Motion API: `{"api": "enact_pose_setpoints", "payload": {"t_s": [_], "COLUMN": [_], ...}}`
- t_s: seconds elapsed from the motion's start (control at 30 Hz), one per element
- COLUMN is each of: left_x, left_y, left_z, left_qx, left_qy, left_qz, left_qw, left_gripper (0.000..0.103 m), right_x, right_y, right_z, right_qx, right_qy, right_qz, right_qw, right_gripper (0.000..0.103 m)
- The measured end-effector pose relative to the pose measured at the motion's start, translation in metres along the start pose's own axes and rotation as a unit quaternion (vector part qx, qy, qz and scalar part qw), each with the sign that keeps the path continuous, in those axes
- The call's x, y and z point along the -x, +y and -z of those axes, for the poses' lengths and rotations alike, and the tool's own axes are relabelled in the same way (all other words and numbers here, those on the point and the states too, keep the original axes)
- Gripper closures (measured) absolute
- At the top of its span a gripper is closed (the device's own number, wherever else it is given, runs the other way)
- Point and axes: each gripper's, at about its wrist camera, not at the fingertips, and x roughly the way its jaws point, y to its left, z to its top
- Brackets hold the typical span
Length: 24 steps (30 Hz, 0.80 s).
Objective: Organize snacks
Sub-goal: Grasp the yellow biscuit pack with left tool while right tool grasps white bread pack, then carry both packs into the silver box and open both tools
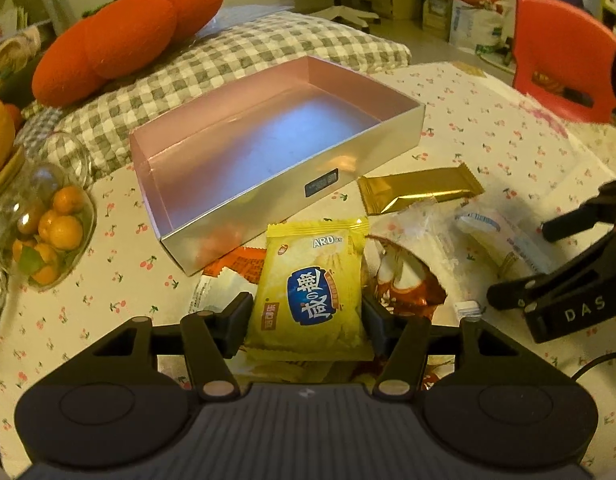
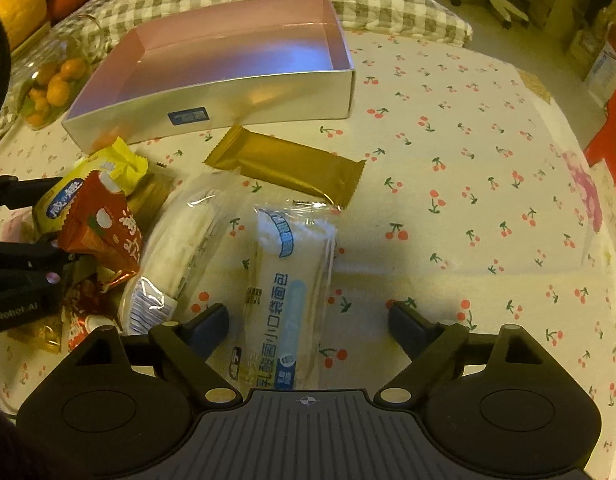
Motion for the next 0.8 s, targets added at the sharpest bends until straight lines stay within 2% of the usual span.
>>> {"api": "enact_pose_setpoints", "payload": {"t_s": [0.1,0.17,0.23,0.27,0.33,0.43,0.53,0.8], "left_x": [0.0,0.0,-0.001,-0.001,-0.001,0.0,0.002,0.008], "left_y": [0.005,0.007,0.008,0.01,0.012,0.016,0.019,0.03], "left_z": [0.0,0.0,0.0,-0.001,0.0,-0.001,0.0,-0.002], "left_qx": [0.023,0.031,0.038,0.044,0.059,0.08,0.105,0.174], "left_qy": [-0.002,-0.002,-0.002,-0.001,-0.001,-0.002,-0.003,-0.002], "left_qz": [0.011,0.015,0.014,0.013,0.015,0.016,0.02,0.042], "left_qw": [0.9997,0.9994,0.9992,0.9989,0.9982,0.9967,0.9943,0.9838], "left_gripper": [0.047,0.047,0.048,0.048,0.048,0.049,0.052,0.055], "right_x": [0.001,0.004,0.007,0.008,0.009,0.011,0.012,0.019], "right_y": [0.002,0.004,0.005,0.005,0.005,0.003,-0.003,-0.023], "right_z": [0.0,0.001,0.002,0.002,0.002,0.002,0.001,-0.006], "right_qx": [0.002,0.006,0.009,0.009,0.009,0.003,-0.013,-0.092], "right_qy": [-0.004,-0.006,-0.008,-0.008,-0.01,-0.009,-0.005,0.012], "right_qz": [-0.001,-0.004,-0.006,-0.008,-0.01,-0.014,-0.026,-0.098], "right_qw": [1.0,1.0,1.0,1.0,1.0,1.0,1.0,0.991], "right_gripper": [0.021,0.029,0.042,0.044,0.056,0.067,0.071,0.072]}}
